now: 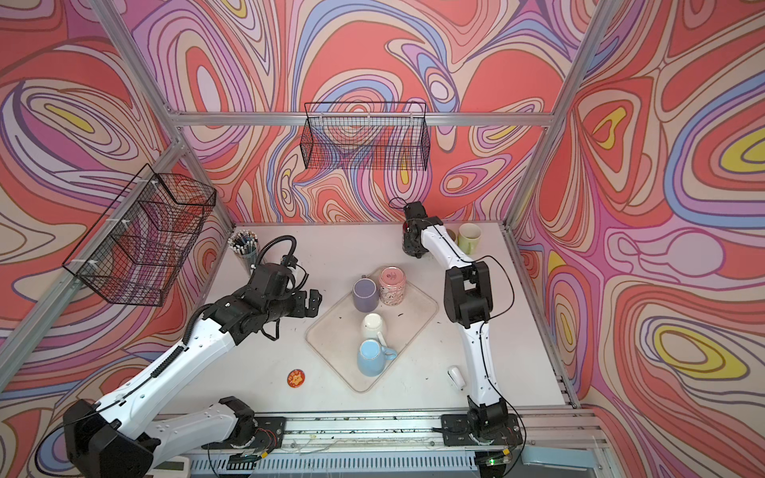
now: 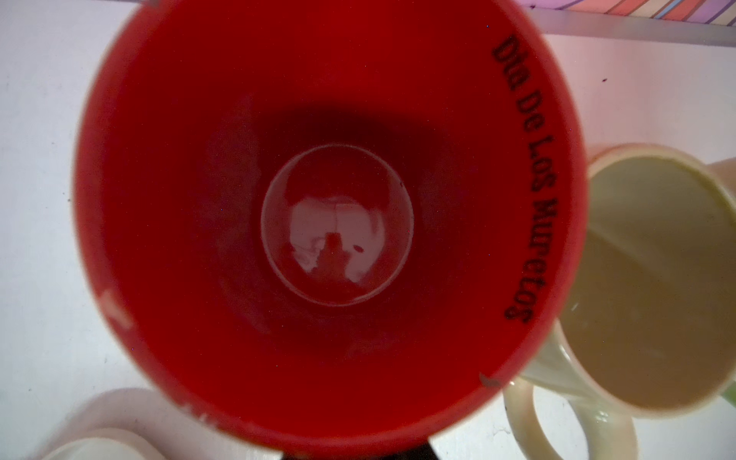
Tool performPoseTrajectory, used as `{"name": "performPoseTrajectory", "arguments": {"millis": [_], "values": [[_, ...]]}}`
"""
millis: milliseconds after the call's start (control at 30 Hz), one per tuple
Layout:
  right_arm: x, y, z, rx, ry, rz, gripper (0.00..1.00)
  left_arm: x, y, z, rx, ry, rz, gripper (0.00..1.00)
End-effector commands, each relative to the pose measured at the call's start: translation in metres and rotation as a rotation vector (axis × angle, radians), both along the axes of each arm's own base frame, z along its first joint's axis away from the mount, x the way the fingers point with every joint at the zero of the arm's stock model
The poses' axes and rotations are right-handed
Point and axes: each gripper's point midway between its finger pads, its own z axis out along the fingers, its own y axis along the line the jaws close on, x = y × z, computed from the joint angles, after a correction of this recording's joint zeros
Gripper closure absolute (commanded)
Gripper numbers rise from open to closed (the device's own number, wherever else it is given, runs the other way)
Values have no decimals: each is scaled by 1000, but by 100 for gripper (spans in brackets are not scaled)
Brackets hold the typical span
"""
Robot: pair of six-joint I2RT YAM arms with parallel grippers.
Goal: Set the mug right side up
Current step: 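Lower the skull mug upright beside the cream mug and open the right gripper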
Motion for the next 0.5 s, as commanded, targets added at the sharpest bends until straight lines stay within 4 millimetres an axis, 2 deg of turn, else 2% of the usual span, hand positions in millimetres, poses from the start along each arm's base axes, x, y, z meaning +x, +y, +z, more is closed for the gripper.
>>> {"name": "performPoseTrajectory", "arguments": {"millis": [0,100,267,467], "values": [[9,-3,35,13,-102,-19,100,-2,4,-3,26,16,-6,0],[6,-3,35,17,-99,-20,99,-2,4,-3,25,16,-6,0],[2,-4,37,19,-96,-20,84,-3,4,-4,28,19,-6,0],[-3,-6,46,17,-101,-19,70,-4,5,-4,28,19,-5,0]]}}
